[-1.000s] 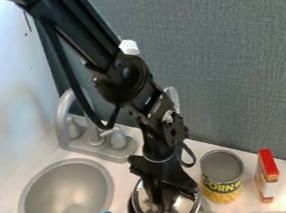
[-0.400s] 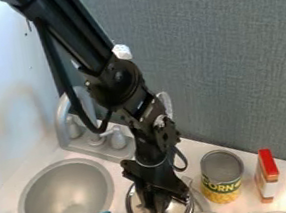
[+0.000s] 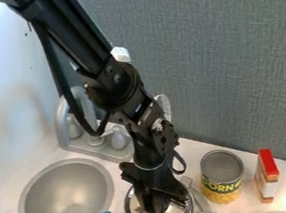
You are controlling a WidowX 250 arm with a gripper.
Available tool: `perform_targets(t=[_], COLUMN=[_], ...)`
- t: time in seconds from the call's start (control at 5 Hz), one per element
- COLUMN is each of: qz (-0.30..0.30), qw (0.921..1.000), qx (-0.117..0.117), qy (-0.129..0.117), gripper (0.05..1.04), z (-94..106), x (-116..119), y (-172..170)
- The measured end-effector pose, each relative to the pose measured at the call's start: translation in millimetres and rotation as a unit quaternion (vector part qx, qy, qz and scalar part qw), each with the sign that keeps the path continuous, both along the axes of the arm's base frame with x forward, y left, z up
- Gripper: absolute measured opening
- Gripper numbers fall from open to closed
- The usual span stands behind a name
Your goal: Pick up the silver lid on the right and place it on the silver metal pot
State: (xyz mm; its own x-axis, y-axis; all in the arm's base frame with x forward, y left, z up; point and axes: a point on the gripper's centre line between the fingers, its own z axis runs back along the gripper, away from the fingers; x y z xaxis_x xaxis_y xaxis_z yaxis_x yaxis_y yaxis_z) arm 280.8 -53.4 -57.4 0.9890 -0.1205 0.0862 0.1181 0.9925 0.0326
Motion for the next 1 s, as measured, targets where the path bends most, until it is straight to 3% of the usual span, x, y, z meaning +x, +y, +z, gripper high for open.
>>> perform_targets(t=[0.4,0.6,0.8,1.0], qz=[-0.005,-0.019,-0.024,-0.038], qw=[1.0,0.9996,0.9993,0.9986], qx=[-0.001,0.02,0.025,0.037], qy=[-0.005,0.001,0.014,0.001], gripper=[0.358,0.658,0.949,1.007], z=[0.5,0.4,0.4,27.4], x=[2,1,-4,-11], y=[-5,-10,-10,-16])
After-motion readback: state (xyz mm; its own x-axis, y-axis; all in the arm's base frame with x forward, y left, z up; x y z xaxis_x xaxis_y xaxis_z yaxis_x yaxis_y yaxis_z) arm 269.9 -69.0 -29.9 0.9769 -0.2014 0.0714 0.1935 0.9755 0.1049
